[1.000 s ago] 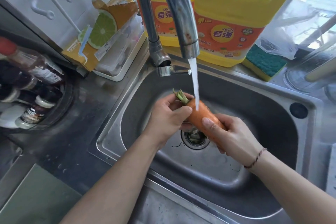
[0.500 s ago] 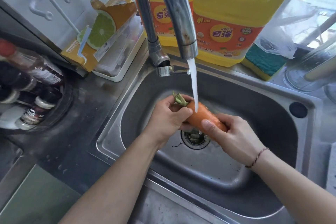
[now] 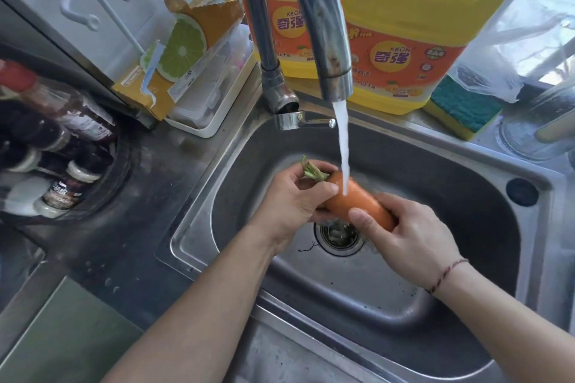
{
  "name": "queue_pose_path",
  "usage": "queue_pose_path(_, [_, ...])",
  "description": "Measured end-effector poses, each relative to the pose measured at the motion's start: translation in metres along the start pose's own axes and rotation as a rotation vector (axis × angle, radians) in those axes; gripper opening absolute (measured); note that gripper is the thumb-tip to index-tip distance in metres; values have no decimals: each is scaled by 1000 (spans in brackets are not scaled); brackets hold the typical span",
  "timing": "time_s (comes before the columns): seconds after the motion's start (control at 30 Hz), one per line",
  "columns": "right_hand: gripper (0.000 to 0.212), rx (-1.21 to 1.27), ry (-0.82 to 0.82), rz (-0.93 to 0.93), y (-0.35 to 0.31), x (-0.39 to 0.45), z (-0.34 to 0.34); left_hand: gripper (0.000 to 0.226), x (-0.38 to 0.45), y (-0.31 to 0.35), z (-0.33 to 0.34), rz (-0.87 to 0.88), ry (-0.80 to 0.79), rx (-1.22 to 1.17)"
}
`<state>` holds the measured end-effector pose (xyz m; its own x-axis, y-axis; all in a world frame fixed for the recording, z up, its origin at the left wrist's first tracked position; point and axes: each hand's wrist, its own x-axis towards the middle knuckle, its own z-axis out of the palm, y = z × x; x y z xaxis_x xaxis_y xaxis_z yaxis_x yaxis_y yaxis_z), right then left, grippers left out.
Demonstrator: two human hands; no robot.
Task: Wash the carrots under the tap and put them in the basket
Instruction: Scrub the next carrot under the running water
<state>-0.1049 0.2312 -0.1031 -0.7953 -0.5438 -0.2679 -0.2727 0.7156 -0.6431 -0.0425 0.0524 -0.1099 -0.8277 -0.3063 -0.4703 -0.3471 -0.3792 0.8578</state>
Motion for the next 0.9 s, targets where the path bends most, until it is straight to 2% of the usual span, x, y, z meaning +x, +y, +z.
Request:
queue_pose_path(0.23, [53, 192, -73, 16, 7, 2, 1, 33, -5, -1, -6, 1, -79, -20])
queue_pose_path(0.33, [49, 195, -59, 18, 6, 0, 5, 30, -5, -1, -4, 18, -46, 17])
queue_pose_path(0.43, [44, 18, 20, 5, 2, -5, 6, 18, -4, -2, 5, 45, 53, 7])
queue_pose_path(0.53, [49, -141, 73, -5, -6, -9, 6, 11, -1, -5, 16, 26, 197, -21])
queue_pose_path(0.63, [56, -321, 110, -52, -11, -12, 7, 15, 3, -12, 21, -24, 312, -31])
queue_pose_path(0.7, [58, -355, 148, -76, -12, -13, 8, 17, 2, -16, 17, -45, 234, -65])
queue_pose_path(0.83, [57, -259, 146, -37, -10, -16, 6, 48, -4, -25, -3, 13, -34, -136])
queue_pose_path(0.9, [56, -259, 214, -89, -7, -16, 8, 55, -6, -29, -5, 51, -82, -148])
